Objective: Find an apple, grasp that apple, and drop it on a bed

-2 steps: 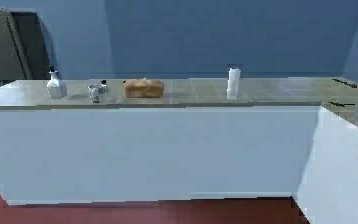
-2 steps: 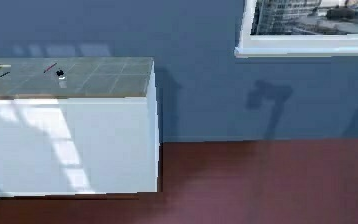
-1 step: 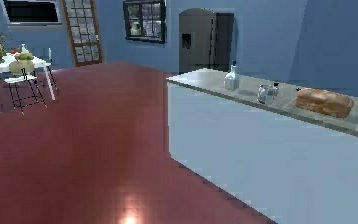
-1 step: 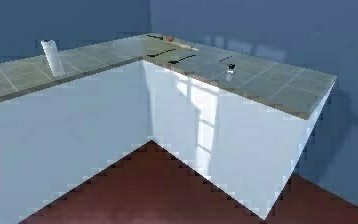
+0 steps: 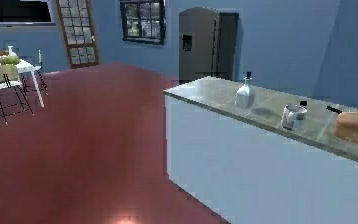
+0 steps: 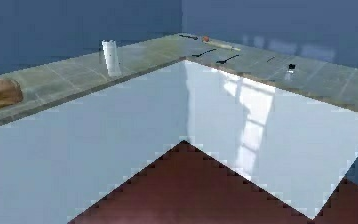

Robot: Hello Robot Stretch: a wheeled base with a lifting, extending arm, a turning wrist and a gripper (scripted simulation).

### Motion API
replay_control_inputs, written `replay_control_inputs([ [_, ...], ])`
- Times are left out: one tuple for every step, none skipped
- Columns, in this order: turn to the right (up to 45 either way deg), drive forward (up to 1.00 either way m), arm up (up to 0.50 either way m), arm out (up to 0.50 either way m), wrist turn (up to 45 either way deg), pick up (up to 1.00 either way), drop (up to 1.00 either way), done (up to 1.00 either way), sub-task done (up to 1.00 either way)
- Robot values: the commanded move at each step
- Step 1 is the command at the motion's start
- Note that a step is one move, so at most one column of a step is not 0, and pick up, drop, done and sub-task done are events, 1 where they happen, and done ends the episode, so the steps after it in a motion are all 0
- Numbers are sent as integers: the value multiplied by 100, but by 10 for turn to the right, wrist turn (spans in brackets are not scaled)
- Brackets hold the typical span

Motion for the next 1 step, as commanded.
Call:
replay_control_inputs([
  [-240, 0, 0, 0, 0, 0, 0, 0, 0],
])
